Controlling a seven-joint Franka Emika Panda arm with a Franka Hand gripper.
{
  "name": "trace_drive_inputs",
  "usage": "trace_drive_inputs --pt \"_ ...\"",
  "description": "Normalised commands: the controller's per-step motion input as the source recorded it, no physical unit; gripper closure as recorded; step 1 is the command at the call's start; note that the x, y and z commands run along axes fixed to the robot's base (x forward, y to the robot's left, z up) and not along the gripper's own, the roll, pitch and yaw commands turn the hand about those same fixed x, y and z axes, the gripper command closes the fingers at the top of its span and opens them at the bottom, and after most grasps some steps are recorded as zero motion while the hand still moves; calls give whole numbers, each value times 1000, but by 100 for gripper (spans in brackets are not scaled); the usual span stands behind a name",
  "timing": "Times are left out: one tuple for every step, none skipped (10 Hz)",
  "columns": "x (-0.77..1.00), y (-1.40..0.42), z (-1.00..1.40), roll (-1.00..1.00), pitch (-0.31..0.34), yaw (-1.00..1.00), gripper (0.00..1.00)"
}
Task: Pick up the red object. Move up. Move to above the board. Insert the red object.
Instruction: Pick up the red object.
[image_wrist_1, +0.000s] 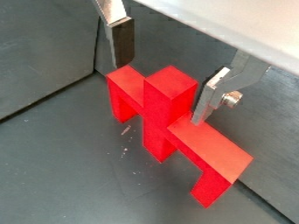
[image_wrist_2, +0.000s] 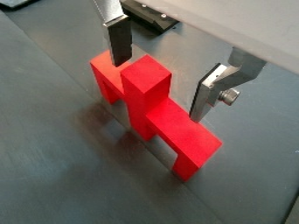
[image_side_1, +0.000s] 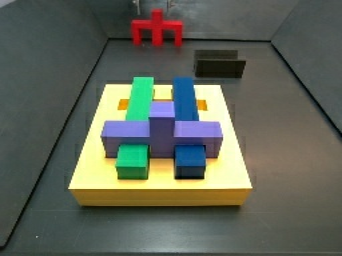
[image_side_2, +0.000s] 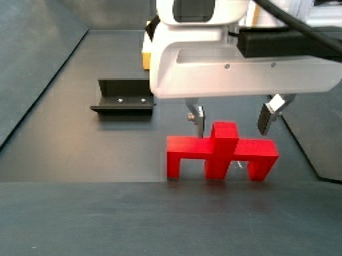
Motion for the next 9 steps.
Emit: trace_drive_inputs --pt "0 106 -6 -69 0 -134 0" --pt "0 63 -17 -26 0 -143 0" --pt "11 0 -31 -21 0 -143 0" --pt "63 0 -51 -33 0 -189 0" --pt "40 0 -80 -34 0 -194 0" --pt "0 11 -134 -51 -6 -149 0" --pt "0 40 -189 -49 -21 -140 0" --pt "0 94 -237 -14 -31 -97 0" --pt "0 117 -226 0 -20 -46 0"
